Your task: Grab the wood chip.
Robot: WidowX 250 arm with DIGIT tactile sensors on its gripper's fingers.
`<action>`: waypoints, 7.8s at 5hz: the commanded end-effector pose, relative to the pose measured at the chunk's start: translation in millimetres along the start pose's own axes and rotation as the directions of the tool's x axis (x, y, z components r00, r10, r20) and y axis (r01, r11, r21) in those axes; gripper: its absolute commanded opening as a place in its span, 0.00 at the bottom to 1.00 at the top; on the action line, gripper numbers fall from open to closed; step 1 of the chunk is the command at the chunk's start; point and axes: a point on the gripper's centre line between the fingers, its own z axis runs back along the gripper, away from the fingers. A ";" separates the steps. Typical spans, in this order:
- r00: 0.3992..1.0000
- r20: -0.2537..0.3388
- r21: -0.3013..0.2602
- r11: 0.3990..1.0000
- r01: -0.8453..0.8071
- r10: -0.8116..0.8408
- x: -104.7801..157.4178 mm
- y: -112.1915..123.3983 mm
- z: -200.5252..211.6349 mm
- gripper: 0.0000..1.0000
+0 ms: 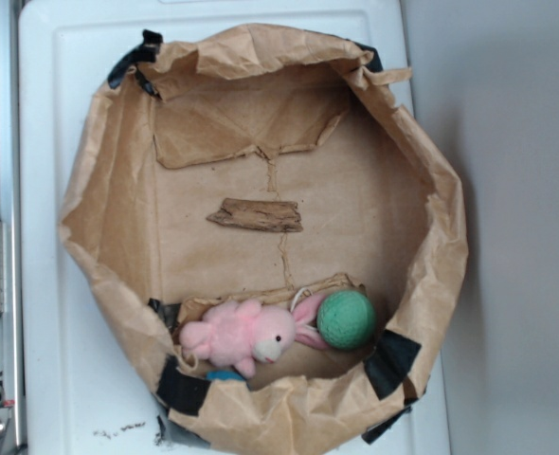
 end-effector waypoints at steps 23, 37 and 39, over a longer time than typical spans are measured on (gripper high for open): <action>0.984 0.145 -0.050 0.992 0.114 -0.106 128.1 41.1 -92.3 1.00; 0.918 0.294 -0.088 0.949 0.303 -0.266 81.6 69.3 -115.6 1.00; 0.916 0.269 -0.060 0.945 0.323 -0.296 88.4 73.8 -142.8 1.00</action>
